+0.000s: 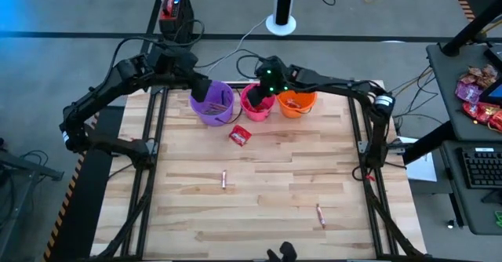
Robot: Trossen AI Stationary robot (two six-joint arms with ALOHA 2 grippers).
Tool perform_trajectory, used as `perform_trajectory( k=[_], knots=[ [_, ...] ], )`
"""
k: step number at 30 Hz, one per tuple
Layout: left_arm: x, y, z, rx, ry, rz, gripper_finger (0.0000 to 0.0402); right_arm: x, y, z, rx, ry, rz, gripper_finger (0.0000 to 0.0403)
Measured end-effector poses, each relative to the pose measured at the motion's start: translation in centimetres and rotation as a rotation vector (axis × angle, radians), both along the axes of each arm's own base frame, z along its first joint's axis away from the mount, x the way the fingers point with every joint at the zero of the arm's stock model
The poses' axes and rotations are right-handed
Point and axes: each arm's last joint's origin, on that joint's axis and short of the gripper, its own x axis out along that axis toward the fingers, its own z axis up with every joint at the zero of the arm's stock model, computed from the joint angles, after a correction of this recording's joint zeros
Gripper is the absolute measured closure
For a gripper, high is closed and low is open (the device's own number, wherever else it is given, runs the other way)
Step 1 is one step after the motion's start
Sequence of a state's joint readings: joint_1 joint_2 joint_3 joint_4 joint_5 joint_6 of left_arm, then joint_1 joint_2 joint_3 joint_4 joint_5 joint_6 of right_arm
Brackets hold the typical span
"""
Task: Sort candy by brand, put in halloween buckets
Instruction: Put the red candy pack into the pink bucket, then put the transparent candy roll into the orange bucket
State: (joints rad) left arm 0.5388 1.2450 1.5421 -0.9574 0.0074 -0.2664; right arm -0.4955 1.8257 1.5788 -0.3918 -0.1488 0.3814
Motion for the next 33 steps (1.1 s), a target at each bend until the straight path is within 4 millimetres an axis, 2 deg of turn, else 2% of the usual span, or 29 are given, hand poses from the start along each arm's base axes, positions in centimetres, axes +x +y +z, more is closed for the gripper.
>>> perform_trajectory(
  k=[4,9,14,19,24,28,33],
  knots=[
    [-0.7,-0.6,-0.6,-0.078,0.062,0.023,0.0317,0.1,-0.2,-0.1,0.009,0.038,0.003,0.0272],
    [-1.0,-2.4,-1.9,-0.235,0.176,0.049,0.0317,-1.3,0.6,1.8,-0.009,0.079,0.038,0.0256],
    [0.9,-5.9,-4.2,-0.403,0.189,0.073,0.0317,-3.3,1.8,4.0,-0.029,0.125,0.076,0.0261],
    [3.0,-10.8,-8.5,-0.508,0.223,0.202,0.0317,-4.8,2.5,6.1,-0.085,0.121,0.099,0.0266],
    [4.7,-14.9,-13.7,-0.629,0.224,0.307,0.0317,-5.4,2.9,7.2,-0.125,0.101,0.119,0.0258],
    [5.8,-16.1,-17.7,-0.662,0.288,0.368,0.0305,-5.5,3.1,7.4,-0.135,0.097,0.130,0.0252],
    [7.6,-16.5,-20.8,-0.639,0.373,0.393,0.0263,-5.2,3.8,7.3,-0.131,0.103,0.153,0.0247]
  ],
)
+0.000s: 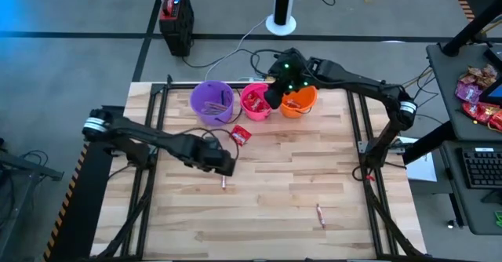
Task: Sort candy by brand, put in halloween buckets
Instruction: Put the transparent candy roll into the orange bucket
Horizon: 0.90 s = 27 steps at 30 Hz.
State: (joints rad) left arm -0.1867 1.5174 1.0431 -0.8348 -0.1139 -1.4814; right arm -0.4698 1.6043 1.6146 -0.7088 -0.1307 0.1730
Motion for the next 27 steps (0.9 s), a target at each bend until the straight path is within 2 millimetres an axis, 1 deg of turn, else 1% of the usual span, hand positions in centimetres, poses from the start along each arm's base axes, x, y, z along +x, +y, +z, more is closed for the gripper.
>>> perform_trajectory(
  k=[5,8,13,17,19,22,27],
  knots=[
    [1.3,-0.3,-2.9,-0.013,0.102,-0.008,0.0216,0.1,0.8,-0.2,0.010,0.031,0.025,0.0249],
    [2.1,-0.5,-4.3,-0.029,0.116,-0.039,0.0201,0.1,1.0,-0.3,0.014,0.044,0.032,0.0249],
    [3.1,-0.8,-6.0,-0.035,0.109,-0.049,0.0198,0.1,1.0,-0.3,0.015,0.046,0.033,0.0246],
    [3.6,-0.9,-7.5,-0.025,0.142,-0.069,0.0206,0.1,1.0,-0.3,0.015,0.047,0.033,0.0247],
    [3.7,-0.9,-7.8,-0.021,0.153,-0.078,0.0216,0.1,1.0,-0.3,0.015,0.047,0.033,0.0248],
    [3.6,-0.8,-8.0,-0.012,0.166,-0.099,0.0250,0.1,1.0,-0.4,0.014,0.048,0.033,0.0246],
    [3.5,-0.8,-8.0,0.011,0.175,-0.138,0.0345,0.1,1.0,-0.4,0.011,0.050,0.037,0.0247]
  ],
)
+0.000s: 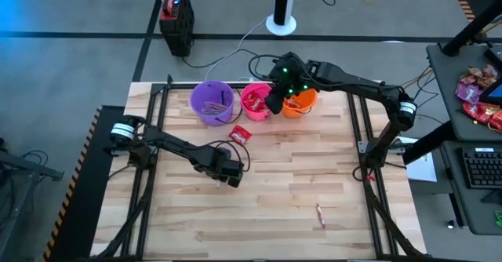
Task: Sort candy by brand, put in halloween buckets
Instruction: Put the transparent candy roll into the orange bucket
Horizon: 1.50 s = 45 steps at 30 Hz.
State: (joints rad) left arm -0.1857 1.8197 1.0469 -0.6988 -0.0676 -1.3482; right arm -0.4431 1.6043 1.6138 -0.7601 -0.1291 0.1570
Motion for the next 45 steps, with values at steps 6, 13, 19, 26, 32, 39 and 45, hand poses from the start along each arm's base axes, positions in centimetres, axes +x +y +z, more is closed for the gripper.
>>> perform_trajectory(
  k=[6,13,19,26,32,39,45],
  knots=[
    [0.0,0.0,0.4,0.000,-0.020,-0.055,0.0375,-0.2,0.1,-0.2,-0.002,0.025,0.014,0.0250],
    [-1.1,0.7,6.1,0.050,-0.204,-0.157,0.0387,-1.2,0.6,-0.1,0.018,0.094,0.066,0.0246],
    [-4.0,2.8,14.4,0.337,-0.560,-0.268,0.0387,-2.1,1.6,2.0,0.020,-0.045,0.157,0.0252],
    [-8.0,5.8,24.2,0.749,-1.074,-0.225,0.0383,-1.7,3.7,4.0,-0.008,-0.332,0.296,0.0248],
    [-9.7,7.0,27.2,0.949,-1.212,-0.210,0.0385,0.0,5.3,5.5,-0.055,-0.577,0.341,0.0233],
    [-7.4,7.8,27.0,1.028,-1.242,-0.222,0.0385,2.3,6.2,6.2,-0.125,-0.731,0.396,0.0214],
    [-5.6,8.2,26.2,1.066,-1.224,-0.231,0.0385,2.9,6.0,5.8,-0.132,-0.720,0.390,0.0211]
  ],
)
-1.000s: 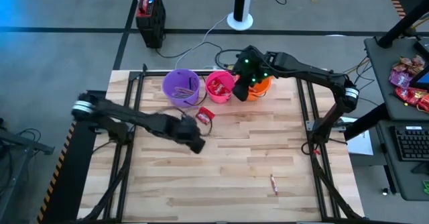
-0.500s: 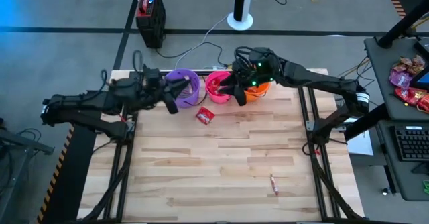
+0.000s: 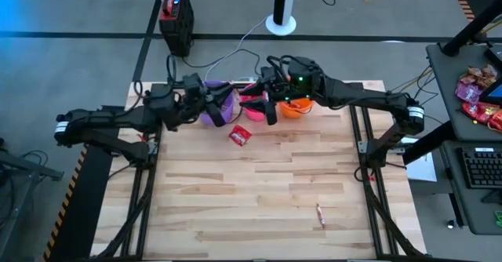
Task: Sort candy by brand, put in halloween buckets
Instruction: Put the transparent candy roll into the orange bucket
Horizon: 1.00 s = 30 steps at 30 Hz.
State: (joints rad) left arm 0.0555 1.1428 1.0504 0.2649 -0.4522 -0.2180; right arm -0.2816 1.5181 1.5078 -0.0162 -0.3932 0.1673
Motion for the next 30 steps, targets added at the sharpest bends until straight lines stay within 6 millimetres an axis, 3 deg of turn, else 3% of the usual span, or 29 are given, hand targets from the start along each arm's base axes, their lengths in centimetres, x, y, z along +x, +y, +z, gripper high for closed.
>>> perform_trajectory(
  k=[10,14,18,20,23,30],
  knots=[
    [2.6,0.0,-1.2,0.018,-0.027,-0.074,0.0384,0.3,-0.2,-0.4,-0.004,0.016,-0.002,0.0230],
    [3.0,0.0,-1.5,0.018,-0.023,-0.076,0.0384,0.3,-0.2,-0.7,-0.001,0.033,-0.002,0.0280],
    [2.7,0.0,-1.3,0.018,-0.020,-0.070,0.0383,0.2,-0.1,-0.5,-0.032,0.030,0.003,0.0363],
    [2.6,0.1,-1.3,0.003,-0.022,-0.049,0.0377,0.1,-0.1,-0.5,-0.044,0.029,0.003,0.0371],
    [2.4,0.1,-1.4,-0.027,-0.005,-0.046,0.0350,0.1,-0.1,-0.6,-0.028,0.039,0.000,0.0370],
    [2.3,0.2,-2.0,-0.072,0.051,-0.043,0.0249,-0.1,-0.8,-0.5,-0.013,0.046,-0.047,0.0370]
  ],
)
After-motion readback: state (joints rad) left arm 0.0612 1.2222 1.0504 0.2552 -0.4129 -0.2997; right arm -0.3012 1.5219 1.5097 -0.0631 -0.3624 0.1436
